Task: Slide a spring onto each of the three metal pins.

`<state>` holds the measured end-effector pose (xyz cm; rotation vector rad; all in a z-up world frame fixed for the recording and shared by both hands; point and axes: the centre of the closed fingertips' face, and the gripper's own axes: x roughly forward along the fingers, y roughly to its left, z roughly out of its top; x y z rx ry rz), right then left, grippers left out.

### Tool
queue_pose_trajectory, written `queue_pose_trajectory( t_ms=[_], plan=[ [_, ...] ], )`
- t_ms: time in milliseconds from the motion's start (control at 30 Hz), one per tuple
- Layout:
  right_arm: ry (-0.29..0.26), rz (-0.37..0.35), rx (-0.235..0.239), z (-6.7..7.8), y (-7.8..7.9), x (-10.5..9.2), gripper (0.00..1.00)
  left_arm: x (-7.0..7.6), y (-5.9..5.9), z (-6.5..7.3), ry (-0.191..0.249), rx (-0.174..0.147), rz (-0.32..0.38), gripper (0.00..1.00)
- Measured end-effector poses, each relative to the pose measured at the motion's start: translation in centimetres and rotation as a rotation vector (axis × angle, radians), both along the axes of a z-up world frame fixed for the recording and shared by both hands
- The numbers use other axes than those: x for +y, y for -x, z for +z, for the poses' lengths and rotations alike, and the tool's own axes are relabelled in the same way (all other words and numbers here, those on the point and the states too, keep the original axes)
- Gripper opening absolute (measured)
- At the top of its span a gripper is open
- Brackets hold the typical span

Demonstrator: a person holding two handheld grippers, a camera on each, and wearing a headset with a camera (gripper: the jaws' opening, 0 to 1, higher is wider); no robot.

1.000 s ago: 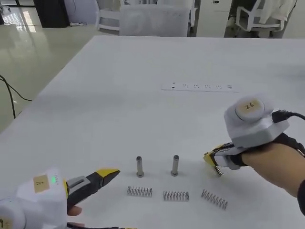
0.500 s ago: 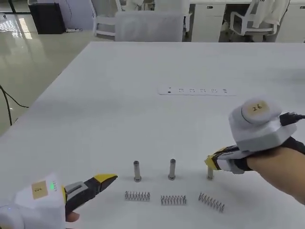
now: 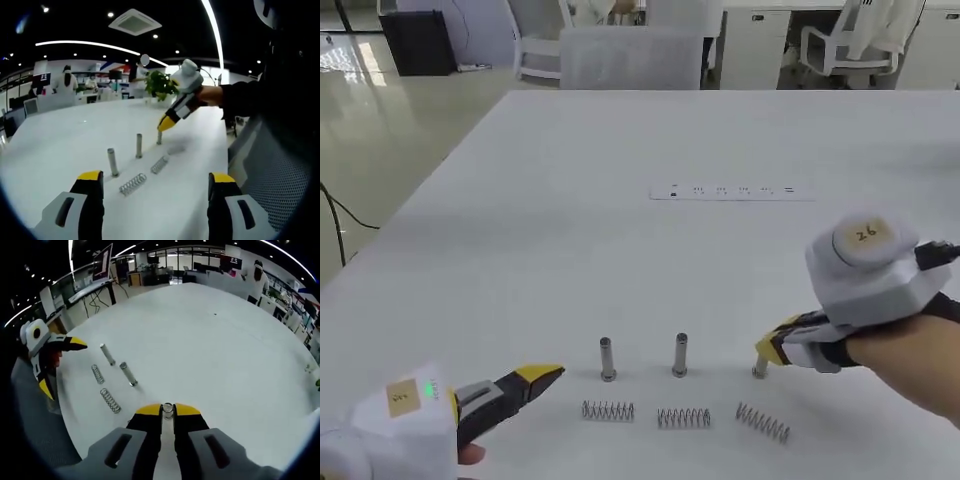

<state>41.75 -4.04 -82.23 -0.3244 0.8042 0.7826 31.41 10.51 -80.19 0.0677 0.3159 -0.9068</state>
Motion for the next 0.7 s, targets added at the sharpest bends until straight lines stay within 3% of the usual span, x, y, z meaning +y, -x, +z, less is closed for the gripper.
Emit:
queue_pose_trajectory(
  t_ms=[300, 700],
  plan=[
    [0.017, 0.037, -0.023, 0.03, 0.18, 0.11, 0.05, 0.12, -0.01, 0.06, -0.007, 0.001, 0.005, 0.83],
    [0.036, 0.068, -0.014, -0.58, 0.52, 0.00, 0.08, 0.52, -0.14, 0.27, -0.008, -0.001, 0.023, 0.82]
  ],
)
